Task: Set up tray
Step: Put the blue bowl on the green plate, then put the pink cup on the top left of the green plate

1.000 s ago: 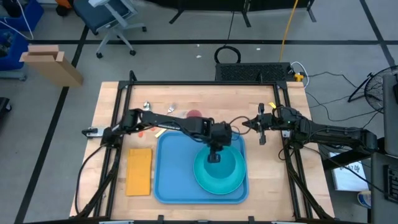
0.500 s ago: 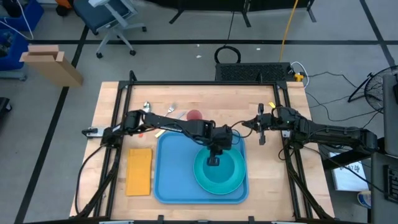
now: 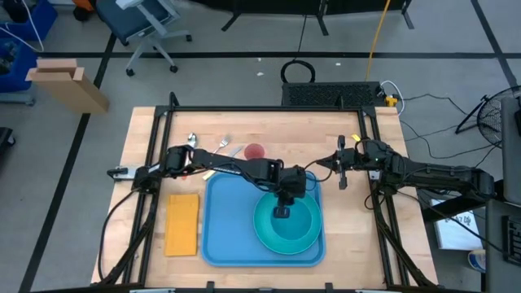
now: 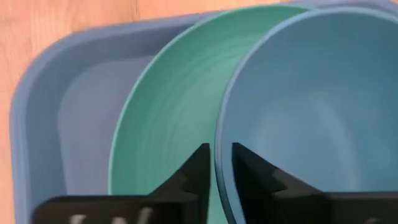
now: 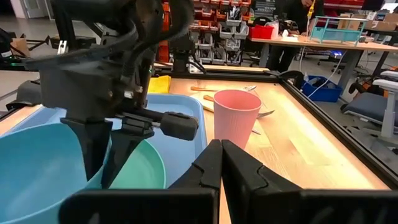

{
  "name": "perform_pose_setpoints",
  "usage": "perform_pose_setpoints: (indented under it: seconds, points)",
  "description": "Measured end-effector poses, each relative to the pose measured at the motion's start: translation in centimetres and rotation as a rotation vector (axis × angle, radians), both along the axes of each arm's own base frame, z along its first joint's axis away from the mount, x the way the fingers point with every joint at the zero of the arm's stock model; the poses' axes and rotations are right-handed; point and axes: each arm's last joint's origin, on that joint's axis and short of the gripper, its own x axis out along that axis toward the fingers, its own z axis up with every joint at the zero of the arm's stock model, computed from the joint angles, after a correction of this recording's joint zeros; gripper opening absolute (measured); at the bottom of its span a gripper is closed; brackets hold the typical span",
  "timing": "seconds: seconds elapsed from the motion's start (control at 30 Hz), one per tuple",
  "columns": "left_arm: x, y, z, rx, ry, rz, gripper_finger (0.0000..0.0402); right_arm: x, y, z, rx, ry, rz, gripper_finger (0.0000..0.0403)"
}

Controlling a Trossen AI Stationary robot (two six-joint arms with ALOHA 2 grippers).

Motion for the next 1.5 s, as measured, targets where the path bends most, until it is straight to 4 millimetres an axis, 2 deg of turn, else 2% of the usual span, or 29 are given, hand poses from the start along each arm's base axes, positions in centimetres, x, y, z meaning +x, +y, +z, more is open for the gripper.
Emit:
perform_pose_setpoints:
  seconds: [0.17,0.33,0.43,0.57,0.67,0.77,0.87,0.9,1.03,1.2,1.37,1.5]
  points:
    - [0.0,-0.1,0.0,-0.002,-0.005,0.000,0.0134,0.0,0.0,-0.1,0.002,0.006,0.000,0.0000]
    - [-0.4,-0.1,0.8,-0.003,0.002,0.003,0.0167,0.0,0.0,-0.1,0.002,0.005,0.000,0.0000]
    - [-1.2,0.0,3.4,0.024,-0.042,-0.020,0.0180,0.0,0.0,-0.1,0.002,0.005,0.000,0.0000]
    - [-3.9,0.2,8.5,0.074,-0.081,-0.057,0.0184,0.0,0.0,0.0,-0.001,0.004,0.006,0.0000]
    - [-6.9,0.2,12.8,0.121,-0.104,-0.081,0.0162,0.0,0.1,-0.1,-0.008,0.006,0.015,0.0000]
    - [-10.2,0.2,16.6,0.158,-0.152,-0.060,0.0100,0.0,0.2,0.0,-0.015,0.003,0.077,0.0000]
    - [-13.5,0.3,18.6,0.165,-0.203,-0.056,0.0023,0.0,0.3,0.1,-0.015,-0.009,0.116,0.0000]
    - [-14.6,0.4,18.9,0.163,-0.225,-0.048,0.0013,0.0,0.4,0.1,-0.014,-0.009,0.116,0.0000]
    - [-19.0,1.1,18.6,0.174,-0.325,0.003,0.0013,0.0,0.3,0.1,0.006,-0.009,0.113,0.0000]
    - [-24.2,2.2,16.1,0.134,-0.531,0.045,0.0005,0.0,0.3,0.1,0.024,-0.015,0.110,0.0000]
    - [-28.2,3.6,11.8,0.102,-0.660,0.140,0.0003,0.0,0.3,0.2,0.031,-0.022,0.110,0.0000]
    - [-30.0,4.1,7.7,0.064,-0.704,0.156,0.0002,0.0,0.3,0.2,0.014,-0.022,0.113,0.0000]
